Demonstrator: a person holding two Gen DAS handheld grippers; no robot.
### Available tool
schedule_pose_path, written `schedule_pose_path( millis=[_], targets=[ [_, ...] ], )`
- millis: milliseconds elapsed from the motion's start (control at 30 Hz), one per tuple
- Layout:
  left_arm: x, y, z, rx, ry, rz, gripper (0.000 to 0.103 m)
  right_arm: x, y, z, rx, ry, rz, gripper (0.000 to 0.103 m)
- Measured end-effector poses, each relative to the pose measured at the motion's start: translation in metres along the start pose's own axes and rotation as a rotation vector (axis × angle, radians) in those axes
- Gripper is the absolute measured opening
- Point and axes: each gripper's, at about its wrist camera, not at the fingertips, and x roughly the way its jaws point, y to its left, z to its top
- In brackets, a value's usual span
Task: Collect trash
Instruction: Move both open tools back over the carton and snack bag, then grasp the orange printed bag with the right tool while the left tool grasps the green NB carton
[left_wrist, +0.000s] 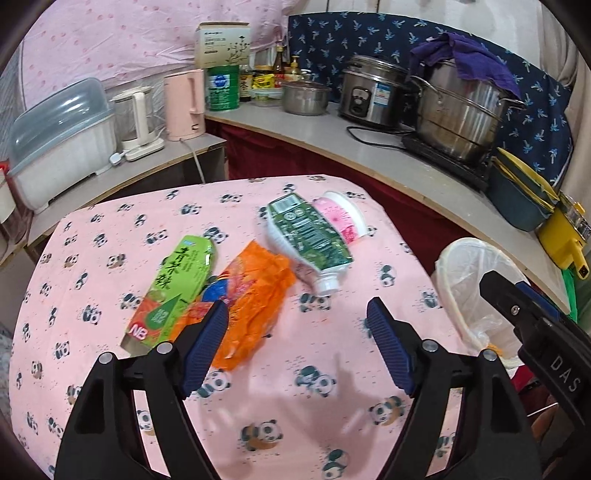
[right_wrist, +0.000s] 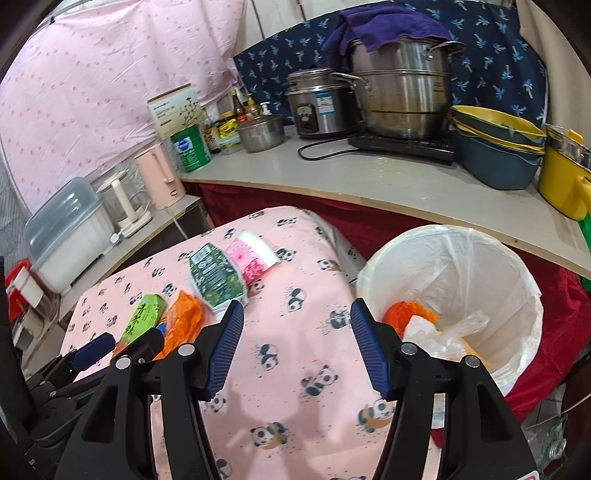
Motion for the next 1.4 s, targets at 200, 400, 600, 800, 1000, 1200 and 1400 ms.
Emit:
schedule_pose_path(
  millis=[200, 400, 600, 800, 1000, 1200, 1400],
  targets=[
    [0.001, 0.034, -0.01, -0.037, 0.013, 0.049, 0.085, 0.006, 0.026, -0.008, -0.043, 0.033, 0.03, 0.059],
    [0.003, 0.07, -0.022, -0.058, 0.033, 0.092, 0.085, 0.016, 0.048, -0.02, -0.07, 0.073, 0.06, 0.059],
    [0.007, 0.098, -0.03, -0.076, 0.054, 0.114, 0.086, 0.031, 0.073, -0.032, -0.098, 0.116, 0.087, 0.059],
    [0.018, 0.118, -0.036, -0.077, 0.085, 0.118, 0.087, 0.049, 0.097, -0.04, -0.127, 0.155, 0.108, 0.059],
    [0.034, 0.136, -0.037, -0.081, 0.115, 0.138, 0.087, 0.073, 0.115, -0.048, -0.136, 0.197, 0.121, 0.059],
    [0.047, 0.151, -0.032, -0.109, 0.126, 0.132, 0.087, 0.097, 0.132, -0.049, -0.138, 0.218, 0.126, 0.059],
    [0.062, 0.157, -0.028, -0.109, 0.152, 0.13, 0.087, 0.119, 0.142, -0.049, -0.123, 0.236, 0.125, 0.059]
  ],
)
